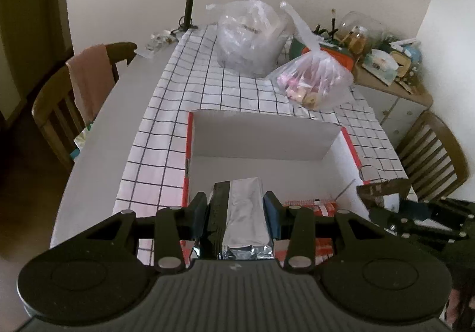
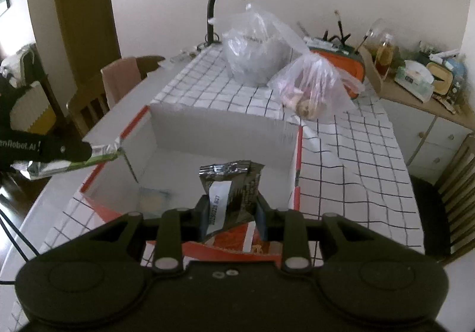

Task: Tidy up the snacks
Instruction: 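Open both tools to release the packets into the red box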

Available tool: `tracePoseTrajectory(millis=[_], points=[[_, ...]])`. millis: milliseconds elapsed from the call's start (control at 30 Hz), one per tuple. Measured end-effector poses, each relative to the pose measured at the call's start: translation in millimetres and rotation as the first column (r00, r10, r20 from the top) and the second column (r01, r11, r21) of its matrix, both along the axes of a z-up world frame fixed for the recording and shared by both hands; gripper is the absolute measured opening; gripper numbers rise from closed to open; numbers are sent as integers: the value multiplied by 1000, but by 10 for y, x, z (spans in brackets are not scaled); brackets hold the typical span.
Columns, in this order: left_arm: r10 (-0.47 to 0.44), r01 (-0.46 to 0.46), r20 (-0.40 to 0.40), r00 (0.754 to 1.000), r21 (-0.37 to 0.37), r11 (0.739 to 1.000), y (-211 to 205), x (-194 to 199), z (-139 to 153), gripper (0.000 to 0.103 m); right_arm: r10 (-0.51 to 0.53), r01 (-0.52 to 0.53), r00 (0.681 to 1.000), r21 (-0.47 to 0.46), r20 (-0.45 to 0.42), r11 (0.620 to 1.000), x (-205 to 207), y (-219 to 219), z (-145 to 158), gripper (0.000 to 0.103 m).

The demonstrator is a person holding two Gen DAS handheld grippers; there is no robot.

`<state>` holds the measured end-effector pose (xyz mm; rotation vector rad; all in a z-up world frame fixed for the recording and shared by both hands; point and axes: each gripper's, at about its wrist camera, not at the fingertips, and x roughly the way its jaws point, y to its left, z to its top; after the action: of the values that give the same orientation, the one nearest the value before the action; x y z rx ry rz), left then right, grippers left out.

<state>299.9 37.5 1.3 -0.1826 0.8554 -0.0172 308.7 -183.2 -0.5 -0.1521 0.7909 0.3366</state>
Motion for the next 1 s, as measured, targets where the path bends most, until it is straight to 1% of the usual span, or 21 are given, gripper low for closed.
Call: tracePoseTrajectory(millis=[333,433,600,800,1000], points=[[1,0,-87,996,9,1000,-74,408,-439,41,7,-10,997,-46,-79,999,365,113,-443,29],[-3,6,-118,993,29,1000,-125,491,-589,41,10,-17,995,-71,-101,997,434,164,-577,29],[-17,26,-157,987,56,998,-205,548,-773,41,13,-25,991,-87,-135,996,512,221,-746,29],[-29,44,-183,983,79,996,-277,560,-889,41,14,-26,989,-81,-149,996,539,251,-821,30],[-32,46,-174,984,73,996,-262,547,-861,41,3,-15,989,-80,-151,997,536,234,-814,34]])
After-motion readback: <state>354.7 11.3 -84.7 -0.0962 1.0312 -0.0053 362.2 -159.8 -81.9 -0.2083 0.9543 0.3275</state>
